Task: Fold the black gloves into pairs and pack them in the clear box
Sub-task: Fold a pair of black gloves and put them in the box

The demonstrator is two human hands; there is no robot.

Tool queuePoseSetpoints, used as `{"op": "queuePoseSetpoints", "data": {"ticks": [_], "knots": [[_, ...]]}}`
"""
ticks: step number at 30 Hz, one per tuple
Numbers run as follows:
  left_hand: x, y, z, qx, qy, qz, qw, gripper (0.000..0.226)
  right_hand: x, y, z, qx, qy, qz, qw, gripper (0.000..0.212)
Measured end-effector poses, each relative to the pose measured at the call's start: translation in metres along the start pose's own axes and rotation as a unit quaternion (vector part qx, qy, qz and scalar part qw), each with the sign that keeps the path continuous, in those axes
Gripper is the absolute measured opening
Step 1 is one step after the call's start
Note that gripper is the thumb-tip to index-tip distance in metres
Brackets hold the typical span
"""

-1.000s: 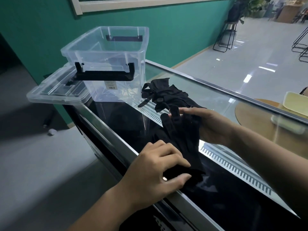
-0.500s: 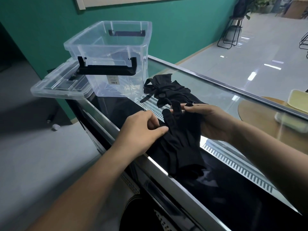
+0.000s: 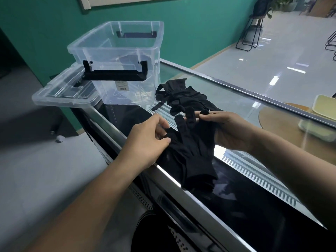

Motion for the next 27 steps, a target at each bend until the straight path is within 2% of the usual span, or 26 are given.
{"op": "queuePoseSetpoints", "data": {"ticks": [2, 4, 6, 8, 14, 19, 22, 25, 27], "knots": [[0.005, -0.015, -0.010, 0.087, 0.003, 0.038, 0.995, 0.026, 0.003, 0.000, 0.000, -0.003, 0.013, -0.003, 1.000, 0.045], [0.014, -0.029, -0.025, 0.169, 0.059, 0.020, 0.984, 0.021, 0.006, 0.000, -0.001, -0.005, 0.026, -0.002, 1.000, 0.046], [0.026, -0.037, -0.041, 0.195, 0.153, 0.013, 0.969, 0.021, 0.007, 0.001, -0.001, -0.007, 0.028, 0.001, 1.000, 0.045], [0.037, -0.035, -0.051, 0.208, 0.203, 0.040, 0.956, 0.026, 0.006, 0.001, -0.001, -0.007, 0.022, 0.003, 1.000, 0.043], [0.043, -0.028, -0.056, 0.227, 0.215, 0.052, 0.949, 0.009, 0.002, 0.001, -0.001, -0.006, 0.007, 0.005, 1.000, 0.042], [0.044, -0.027, -0.061, 0.215, 0.249, 0.068, 0.942, 0.017, 0.001, 0.004, -0.004, -0.005, -0.029, -0.008, 1.000, 0.042], [0.043, -0.027, -0.057, 0.208, 0.230, 0.039, 0.950, 0.019, 0.002, 0.004, -0.004, -0.002, -0.035, -0.017, 0.999, 0.042], [0.042, -0.028, -0.051, 0.227, 0.199, 0.035, 0.953, 0.010, 0.004, 0.006, -0.006, -0.005, -0.031, -0.030, 0.999, 0.043], [0.044, -0.026, -0.048, 0.235, 0.192, 0.064, 0.951, 0.020, 0.005, 0.008, -0.008, -0.013, -0.037, -0.038, 0.999, 0.043]]}}
Point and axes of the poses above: each hand's wrist, its own z-axis towards the middle knuckle, its own x-axis out of the palm, y = z × x, the point moved 6 cm from there along z, towards the middle knuckle, and after that the axes turned 15 degrees about -z, right-handed, at the moved point
